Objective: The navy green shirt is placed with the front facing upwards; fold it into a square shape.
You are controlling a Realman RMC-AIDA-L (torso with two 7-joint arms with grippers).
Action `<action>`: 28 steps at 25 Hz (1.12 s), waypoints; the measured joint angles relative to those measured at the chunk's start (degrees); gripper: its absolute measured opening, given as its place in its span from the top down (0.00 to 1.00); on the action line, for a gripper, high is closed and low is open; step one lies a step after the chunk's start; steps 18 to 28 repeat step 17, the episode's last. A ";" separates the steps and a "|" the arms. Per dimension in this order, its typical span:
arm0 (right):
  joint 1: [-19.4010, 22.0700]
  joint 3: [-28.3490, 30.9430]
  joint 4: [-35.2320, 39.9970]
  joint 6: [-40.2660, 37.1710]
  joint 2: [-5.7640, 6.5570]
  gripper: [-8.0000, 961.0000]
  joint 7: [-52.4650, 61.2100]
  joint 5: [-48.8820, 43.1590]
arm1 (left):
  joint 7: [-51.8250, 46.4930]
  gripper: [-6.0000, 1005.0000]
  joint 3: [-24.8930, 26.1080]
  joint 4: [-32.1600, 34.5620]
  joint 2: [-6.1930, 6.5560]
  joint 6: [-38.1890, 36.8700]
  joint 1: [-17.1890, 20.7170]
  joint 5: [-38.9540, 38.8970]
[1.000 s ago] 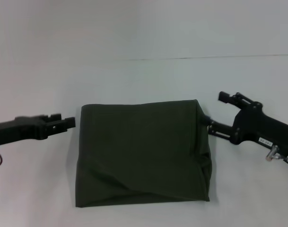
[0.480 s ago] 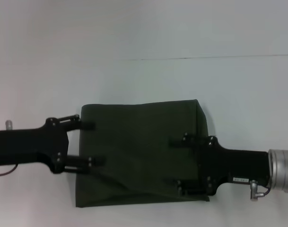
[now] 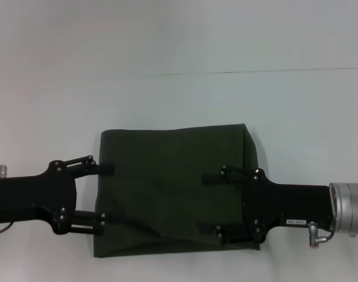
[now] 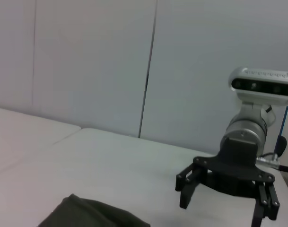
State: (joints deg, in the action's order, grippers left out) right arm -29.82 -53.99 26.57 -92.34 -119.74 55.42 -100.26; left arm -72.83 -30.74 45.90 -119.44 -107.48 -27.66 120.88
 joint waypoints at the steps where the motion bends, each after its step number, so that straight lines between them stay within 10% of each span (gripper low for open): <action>1: -0.16 0.00 0.00 0.05 0.02 0.06 0.17 -0.03 | 0.01 0.06 0.07 -0.01 0.00 0.00 -0.01 0.24; 28: -1.06 -1.53 -0.38 -0.86 -0.22 0.06 0.98 -0.28 | 0.95 0.06 0.14 -0.11 0.00 0.84 -0.19 0.92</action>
